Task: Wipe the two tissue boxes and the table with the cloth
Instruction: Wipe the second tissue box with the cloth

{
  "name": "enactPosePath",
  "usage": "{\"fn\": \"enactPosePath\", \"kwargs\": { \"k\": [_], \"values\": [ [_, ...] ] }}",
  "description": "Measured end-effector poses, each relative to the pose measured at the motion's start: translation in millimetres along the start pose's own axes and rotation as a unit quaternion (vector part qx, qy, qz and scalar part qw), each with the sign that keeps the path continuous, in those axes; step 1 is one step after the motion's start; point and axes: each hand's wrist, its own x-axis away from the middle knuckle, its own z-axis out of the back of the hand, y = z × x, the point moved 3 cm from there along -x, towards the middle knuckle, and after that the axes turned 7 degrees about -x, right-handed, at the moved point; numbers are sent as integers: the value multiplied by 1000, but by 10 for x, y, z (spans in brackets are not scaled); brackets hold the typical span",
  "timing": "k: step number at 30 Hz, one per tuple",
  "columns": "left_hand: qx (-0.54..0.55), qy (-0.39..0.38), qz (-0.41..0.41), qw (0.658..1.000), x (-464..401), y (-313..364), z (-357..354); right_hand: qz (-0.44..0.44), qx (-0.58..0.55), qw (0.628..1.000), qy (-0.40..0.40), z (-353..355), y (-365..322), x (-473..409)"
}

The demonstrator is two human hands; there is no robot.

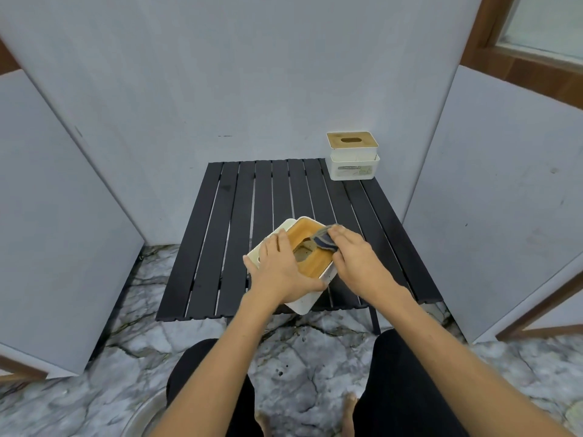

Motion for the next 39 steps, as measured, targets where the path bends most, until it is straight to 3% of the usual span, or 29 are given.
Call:
{"fn": "enactPosePath", "kwargs": {
  "k": [5, 10, 14, 21, 24, 32, 39],
  "values": [
    [5, -77, -71, 994, -148, -279, 127, 47, 54, 997, -2, -81, -71, 331],
    [29, -27, -99, 994, -226, -336, 104, 80, 69, 994, -32, -87, -163, 149],
    [39, -18, -106, 993, -253, -377, 108, 46, 62, 993, -85, -81, -174, -240],
    [31, 16, -125, 992, -280, -430, 104, 61, 12, 998, -19, -99, -118, 273],
    [40, 12, -132, 990, -295, -416, 106, 61, 8, 998, -15, -100, -58, 388],
    [46, 16, -146, 988, -345, -456, 99, 15, 22, 999, -48, -126, -200, -353],
    [39, 11, -139, 989, -347, -450, 91, 49, -4, 999, -9, -104, -115, 238]
  ]
}}
